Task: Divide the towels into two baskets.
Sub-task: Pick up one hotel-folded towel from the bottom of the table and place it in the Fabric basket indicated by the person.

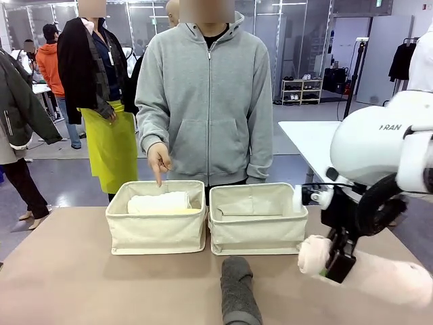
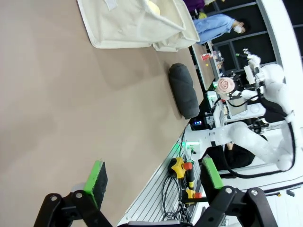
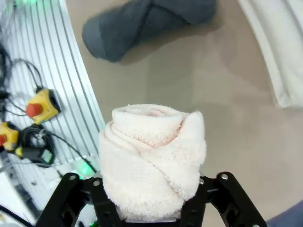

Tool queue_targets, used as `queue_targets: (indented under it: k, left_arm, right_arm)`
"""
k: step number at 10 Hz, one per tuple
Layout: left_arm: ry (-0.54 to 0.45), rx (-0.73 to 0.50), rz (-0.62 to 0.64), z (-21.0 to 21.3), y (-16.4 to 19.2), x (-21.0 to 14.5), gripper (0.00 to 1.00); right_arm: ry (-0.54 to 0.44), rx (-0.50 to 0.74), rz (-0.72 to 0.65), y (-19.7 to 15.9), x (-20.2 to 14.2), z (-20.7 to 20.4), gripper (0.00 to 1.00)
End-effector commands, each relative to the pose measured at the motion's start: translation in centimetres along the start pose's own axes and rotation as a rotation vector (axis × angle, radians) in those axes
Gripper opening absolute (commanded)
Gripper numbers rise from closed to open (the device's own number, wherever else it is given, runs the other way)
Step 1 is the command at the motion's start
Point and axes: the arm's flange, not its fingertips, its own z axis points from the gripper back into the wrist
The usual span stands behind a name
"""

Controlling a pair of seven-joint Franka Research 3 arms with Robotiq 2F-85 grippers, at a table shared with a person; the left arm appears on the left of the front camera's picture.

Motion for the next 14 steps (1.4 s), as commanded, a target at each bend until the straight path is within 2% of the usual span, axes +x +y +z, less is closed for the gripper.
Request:
queue_targets:
  k: [1,3,5,7,10,13,14]
  left_arm:
    - [-0.01,-0.005,-0.004,0.1,-0.2,-0.3,1.0]
    - [-0.01,-0.005,-0.004,0.1,-0.2,-0.3,1.0]
    - [-0.01,-0.005,-0.004,0.1,-0.2,-0.3,1.0]
    - [-0.01,-0.005,-0.004,0.1,-0.2,-0.3,1.0]
    - [-0.01,-0.005,-0.004,0.1,-0.2,-0.3,1.0]
    - [-0.01,-0.005,-0.004,0.1,-0.2,-0.3,1.0]
    - [-0.01,-0.005,-0.004,0.1,-0.2,-0.3,1.0]
  right_arm:
    - [0.061,-0.028,0.244,-1.0,5.0,2.0,0.28]
    - [0.15,-0.048,0.372,-1.2,10.0,3.2,0.28]
    - [0.173,-0.087,0.47,-1.4,15.8,3.9,0.28]
    - [0.162,-0.101,0.545,-2.1,22.2,3.4,0.28]
    - [0.143,-0.161,0.625,-4.1,32.3,0.5,0.28]
    - [0.155,-0.131,0.637,-6.4,39.9,-2.0,0.28]
    - [0.131,-0.113,0.643,-7.4,41.7,-2.7,0.28]
